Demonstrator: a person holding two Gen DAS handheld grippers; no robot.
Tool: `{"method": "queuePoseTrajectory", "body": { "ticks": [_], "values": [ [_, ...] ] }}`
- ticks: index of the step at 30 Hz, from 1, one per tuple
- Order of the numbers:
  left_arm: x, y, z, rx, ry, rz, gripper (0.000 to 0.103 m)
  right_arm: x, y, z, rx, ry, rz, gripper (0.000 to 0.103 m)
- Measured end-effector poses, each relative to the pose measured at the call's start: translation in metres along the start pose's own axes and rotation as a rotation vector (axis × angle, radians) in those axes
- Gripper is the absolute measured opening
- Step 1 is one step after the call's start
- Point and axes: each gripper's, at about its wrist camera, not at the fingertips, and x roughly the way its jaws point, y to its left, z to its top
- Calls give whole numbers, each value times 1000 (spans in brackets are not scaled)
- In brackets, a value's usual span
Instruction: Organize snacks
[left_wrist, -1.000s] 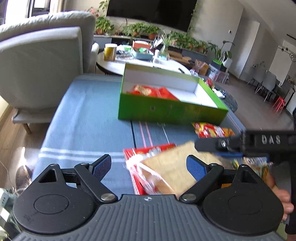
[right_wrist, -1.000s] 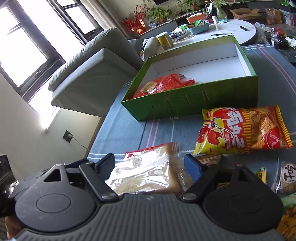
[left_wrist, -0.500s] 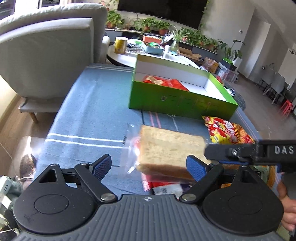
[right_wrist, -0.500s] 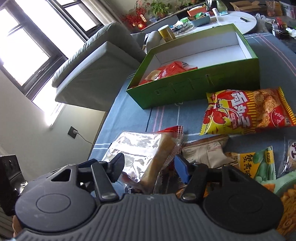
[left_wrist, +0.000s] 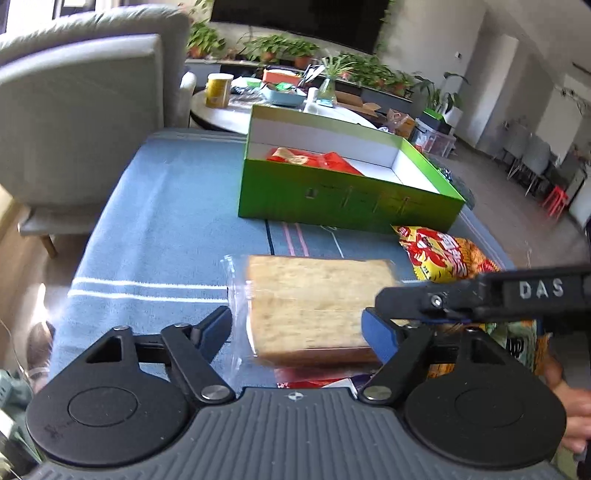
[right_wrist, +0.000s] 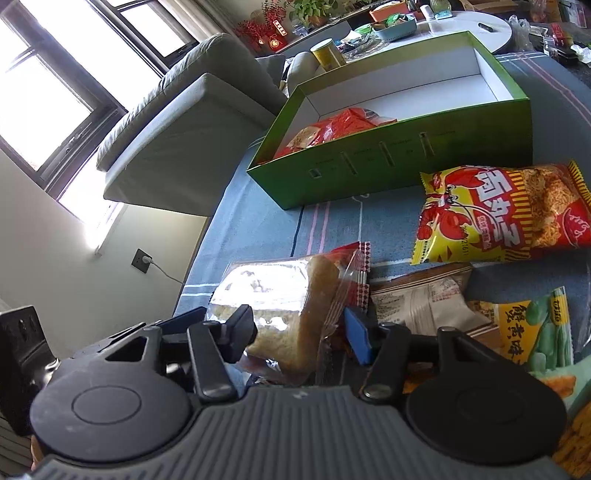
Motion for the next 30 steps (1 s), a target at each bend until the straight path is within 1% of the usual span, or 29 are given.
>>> {"method": "queuePoseTrajectory", "body": {
  "ticks": [2,6,7,10,11,14,16,18,20,21,22,24,27,30],
  "values": [
    [-4,-3,1,7,-8,12,70,-2,2,0,-10,-5,6,77],
    [-15,-7,4,4,-35,5,66,-11,9,0,-23,-31,34,77],
    [-18,-9,5,12,-43,-2,66,-14,11,0,-28,-43,41,76],
    [-21,-14,8,30,-54,-71,66,-20,18,4,-44,-49,84,76],
    [-20,-16,8,29,-48,-59,66,-20,19,4,-46,-48,80,76],
    [-16,-19,6,55,-38,34,67,-19,16,3,-43,-74,1,76],
    [-12,-13,4,42,-26,53,67,-18,6,3,-28,-85,-38,76],
    [-10,-5,4,-14,-14,29,70,-16,-4,6,-1,-83,-44,78],
    [-9,-1,6,-56,-11,12,70,-16,-9,8,24,-86,-54,79],
    [-9,-1,7,-59,-12,15,70,-18,-10,9,32,-100,-70,82],
    [-8,-1,8,-54,-17,21,70,-20,-10,10,32,-114,-92,82],
    [-7,-3,10,-40,-25,30,72,-23,-12,11,29,-123,-105,82],
    [-1,-6,12,-33,-10,6,72,-17,-16,12,28,-80,-132,83],
    [11,-8,13,-34,28,-20,72,-6,-22,12,49,-43,-89,83]
  ]
}}
